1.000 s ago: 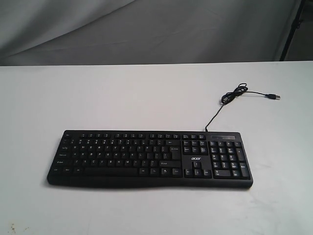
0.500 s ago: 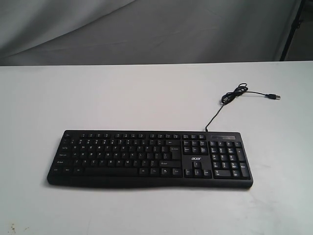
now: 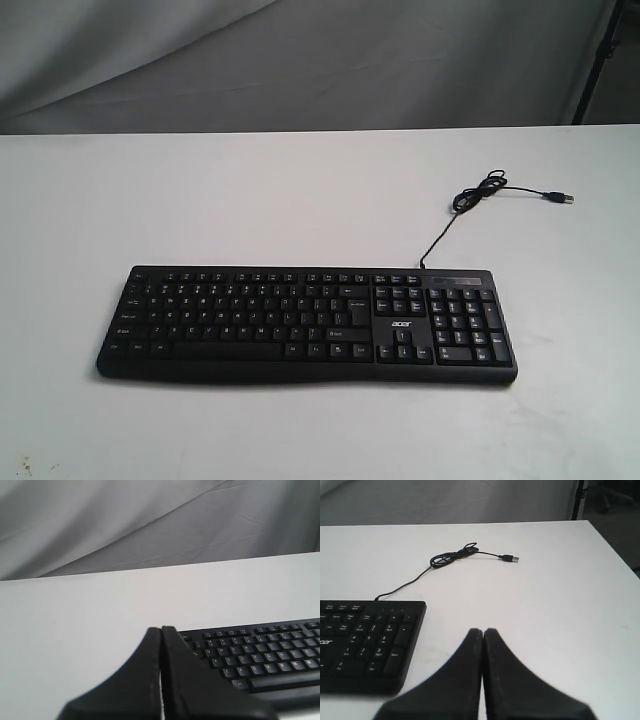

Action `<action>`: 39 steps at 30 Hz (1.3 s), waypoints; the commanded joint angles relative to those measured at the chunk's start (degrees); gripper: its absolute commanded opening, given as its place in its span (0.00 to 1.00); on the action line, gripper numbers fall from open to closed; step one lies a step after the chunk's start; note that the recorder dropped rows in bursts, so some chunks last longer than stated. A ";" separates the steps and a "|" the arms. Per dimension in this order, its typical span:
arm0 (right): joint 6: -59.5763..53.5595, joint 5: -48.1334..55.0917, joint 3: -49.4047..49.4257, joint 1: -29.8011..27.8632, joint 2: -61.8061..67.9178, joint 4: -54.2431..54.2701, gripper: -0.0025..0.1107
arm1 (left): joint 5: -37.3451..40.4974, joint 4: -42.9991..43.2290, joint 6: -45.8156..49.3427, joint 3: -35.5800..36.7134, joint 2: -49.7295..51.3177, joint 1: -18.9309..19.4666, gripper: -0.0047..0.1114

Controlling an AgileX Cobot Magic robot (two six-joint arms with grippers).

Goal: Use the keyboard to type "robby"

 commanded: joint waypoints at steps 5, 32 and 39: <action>0.02 6.84 0.20 -0.44 -11.17 1.60 0.02 | -0.31 0.27 -0.16 0.25 -0.20 -0.36 0.04; 0.24 7.81 0.20 -0.44 -11.37 1.84 0.02 | -0.31 0.27 -0.16 0.25 -0.20 -0.36 0.04; 0.03 7.81 0.20 -0.44 -11.37 1.84 0.02 | -0.31 0.27 -0.16 0.25 -0.20 -0.36 0.04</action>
